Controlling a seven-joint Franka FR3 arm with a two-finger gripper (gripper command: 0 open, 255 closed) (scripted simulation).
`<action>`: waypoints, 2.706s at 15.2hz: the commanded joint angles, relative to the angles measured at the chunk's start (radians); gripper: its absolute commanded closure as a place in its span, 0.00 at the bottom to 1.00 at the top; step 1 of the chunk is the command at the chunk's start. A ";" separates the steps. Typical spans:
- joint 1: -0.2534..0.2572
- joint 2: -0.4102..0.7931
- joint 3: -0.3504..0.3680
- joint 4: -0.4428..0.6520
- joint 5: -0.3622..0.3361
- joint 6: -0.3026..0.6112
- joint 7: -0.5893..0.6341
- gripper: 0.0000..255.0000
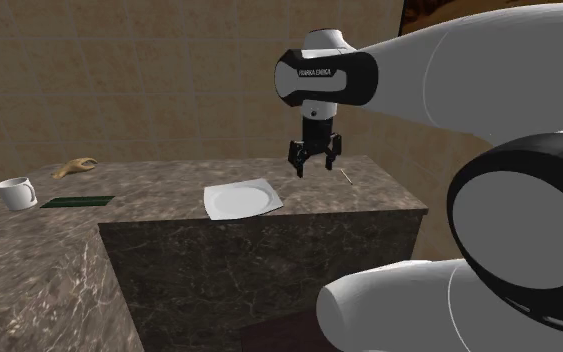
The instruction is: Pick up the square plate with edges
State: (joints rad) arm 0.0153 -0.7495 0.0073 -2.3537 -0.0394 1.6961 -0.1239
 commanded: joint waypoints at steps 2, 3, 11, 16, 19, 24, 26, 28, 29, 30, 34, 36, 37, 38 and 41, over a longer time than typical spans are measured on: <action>0.013 0.005 0.026 -0.015 -0.018 0.043 -0.007 0.00; 0.026 0.011 0.052 -0.031 -0.037 0.086 -0.013 0.00; 0.085 0.086 0.269 -0.157 -0.241 0.441 -0.007 0.00; 0.054 0.162 0.431 -0.223 -0.450 0.660 0.071 0.00; -0.014 0.215 0.556 -0.247 -0.629 0.778 0.166 0.00; -0.235 0.312 0.848 -0.239 -1.059 0.905 0.444 0.00; -0.294 0.336 0.924 -0.229 -1.169 0.909 0.520 0.00; -0.321 0.359 0.955 -0.228 -1.211 0.903 0.567 0.00; -0.336 0.371 0.972 -0.228 -1.232 0.899 0.592 0.00; -0.350 0.384 0.988 -0.227 -1.254 0.893 0.616 0.00; -0.400 0.439 1.050 -0.222 -1.335 0.863 0.701 0.00; -0.399 0.438 1.050 -0.222 -1.334 0.863 0.702 1.00; -0.399 0.438 1.050 -0.223 -1.335 0.864 0.703 1.00; -0.400 0.438 1.050 -0.223 -1.336 0.864 0.703 1.00; -0.400 0.439 1.050 -0.223 -1.336 0.863 0.703 1.00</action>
State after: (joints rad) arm -0.3845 -0.3113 1.0579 -2.5753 -1.3758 2.5591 0.5784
